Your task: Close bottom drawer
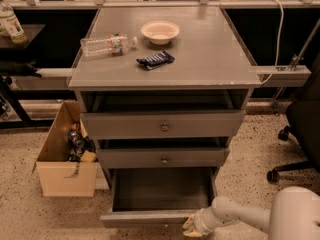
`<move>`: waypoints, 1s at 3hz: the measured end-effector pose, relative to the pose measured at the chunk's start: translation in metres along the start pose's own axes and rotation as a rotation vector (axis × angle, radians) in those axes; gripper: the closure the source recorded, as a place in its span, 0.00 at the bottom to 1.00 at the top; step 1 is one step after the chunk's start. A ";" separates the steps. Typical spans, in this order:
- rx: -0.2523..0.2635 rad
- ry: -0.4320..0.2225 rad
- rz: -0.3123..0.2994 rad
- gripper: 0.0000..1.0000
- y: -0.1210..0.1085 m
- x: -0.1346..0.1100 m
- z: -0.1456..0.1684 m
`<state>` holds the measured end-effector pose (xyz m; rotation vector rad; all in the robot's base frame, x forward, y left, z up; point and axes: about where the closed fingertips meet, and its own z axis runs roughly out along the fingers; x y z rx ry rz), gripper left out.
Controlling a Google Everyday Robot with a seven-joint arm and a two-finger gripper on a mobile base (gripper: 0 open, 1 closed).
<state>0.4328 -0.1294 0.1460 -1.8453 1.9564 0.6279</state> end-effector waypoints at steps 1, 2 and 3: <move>0.000 -0.005 0.000 0.00 -0.001 0.000 0.000; 0.002 -0.017 0.000 0.00 -0.003 0.000 -0.001; 0.025 -0.038 -0.008 0.00 -0.027 0.001 -0.017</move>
Offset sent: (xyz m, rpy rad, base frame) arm 0.0091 -0.0055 0.0030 0.0273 -0.0104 -0.0079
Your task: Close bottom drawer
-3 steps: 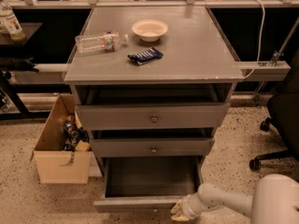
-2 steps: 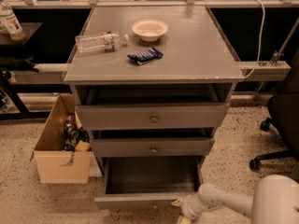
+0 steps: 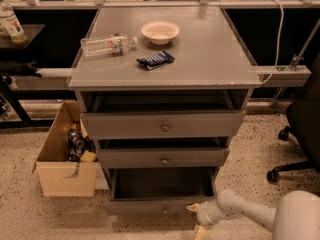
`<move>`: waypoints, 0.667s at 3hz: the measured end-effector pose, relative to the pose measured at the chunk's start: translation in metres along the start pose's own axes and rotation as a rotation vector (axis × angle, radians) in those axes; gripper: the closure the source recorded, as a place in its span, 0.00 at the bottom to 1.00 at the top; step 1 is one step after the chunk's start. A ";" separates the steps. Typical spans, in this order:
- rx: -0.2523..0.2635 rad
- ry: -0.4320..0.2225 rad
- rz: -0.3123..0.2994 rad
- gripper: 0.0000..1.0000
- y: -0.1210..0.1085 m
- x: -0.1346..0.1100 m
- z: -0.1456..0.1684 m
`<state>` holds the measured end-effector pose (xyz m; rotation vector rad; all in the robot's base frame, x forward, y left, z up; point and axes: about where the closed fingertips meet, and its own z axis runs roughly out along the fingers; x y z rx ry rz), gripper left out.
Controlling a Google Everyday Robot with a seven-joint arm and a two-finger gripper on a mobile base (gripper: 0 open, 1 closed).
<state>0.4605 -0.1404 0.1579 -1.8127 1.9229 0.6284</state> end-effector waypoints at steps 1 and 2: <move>0.018 -0.001 -0.023 0.16 -0.031 0.000 -0.015; 0.071 0.019 -0.048 0.47 -0.066 0.002 -0.035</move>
Offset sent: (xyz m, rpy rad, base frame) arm 0.0975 -0.0408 0.0399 -0.0467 -0.1435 -0.0163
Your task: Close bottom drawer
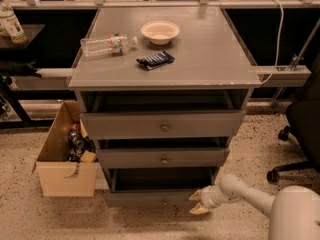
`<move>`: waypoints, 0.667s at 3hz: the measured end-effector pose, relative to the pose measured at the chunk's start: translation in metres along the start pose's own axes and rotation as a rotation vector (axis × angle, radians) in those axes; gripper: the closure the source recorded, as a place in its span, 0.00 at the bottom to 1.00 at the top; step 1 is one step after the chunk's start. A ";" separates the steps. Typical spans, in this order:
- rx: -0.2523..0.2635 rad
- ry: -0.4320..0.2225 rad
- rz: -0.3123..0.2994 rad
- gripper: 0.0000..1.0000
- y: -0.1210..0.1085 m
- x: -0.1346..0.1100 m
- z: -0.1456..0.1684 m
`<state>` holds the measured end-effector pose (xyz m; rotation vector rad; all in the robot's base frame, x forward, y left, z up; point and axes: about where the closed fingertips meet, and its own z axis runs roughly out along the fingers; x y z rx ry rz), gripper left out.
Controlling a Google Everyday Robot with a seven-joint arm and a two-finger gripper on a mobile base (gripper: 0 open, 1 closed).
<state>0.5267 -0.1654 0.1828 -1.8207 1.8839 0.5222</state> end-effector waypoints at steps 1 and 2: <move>0.025 0.014 0.003 0.78 -0.026 0.005 -0.007; 0.029 0.020 0.020 0.99 -0.040 0.010 -0.006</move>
Offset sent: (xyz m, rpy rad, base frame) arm 0.0590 -0.0238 -0.0001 -0.0303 -0.0102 -0.0602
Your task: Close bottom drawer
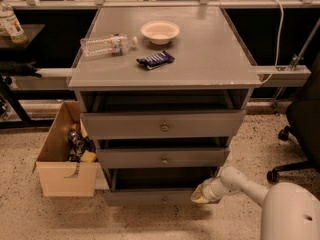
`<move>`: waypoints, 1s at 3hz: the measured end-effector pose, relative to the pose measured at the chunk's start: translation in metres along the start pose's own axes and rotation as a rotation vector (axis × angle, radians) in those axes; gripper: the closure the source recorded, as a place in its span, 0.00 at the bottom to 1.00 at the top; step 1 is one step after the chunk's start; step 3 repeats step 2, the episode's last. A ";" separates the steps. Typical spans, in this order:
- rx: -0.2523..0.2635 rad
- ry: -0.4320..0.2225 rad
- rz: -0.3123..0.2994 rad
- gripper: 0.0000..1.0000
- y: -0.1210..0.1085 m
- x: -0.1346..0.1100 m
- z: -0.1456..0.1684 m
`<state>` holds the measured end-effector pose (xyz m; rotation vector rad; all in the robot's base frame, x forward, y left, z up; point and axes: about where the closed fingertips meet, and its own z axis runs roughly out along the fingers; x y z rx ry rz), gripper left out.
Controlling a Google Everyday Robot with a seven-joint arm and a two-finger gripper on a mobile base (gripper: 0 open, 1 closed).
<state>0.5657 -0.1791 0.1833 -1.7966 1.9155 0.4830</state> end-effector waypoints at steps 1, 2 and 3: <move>0.003 0.000 0.000 0.00 -0.002 0.000 0.000; 0.003 0.000 0.000 0.00 -0.002 0.000 0.000; 0.003 0.000 0.000 0.00 -0.002 0.000 0.000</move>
Offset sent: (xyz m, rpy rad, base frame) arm 0.0017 -0.0007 0.0003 -0.0006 -0.0024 -0.0017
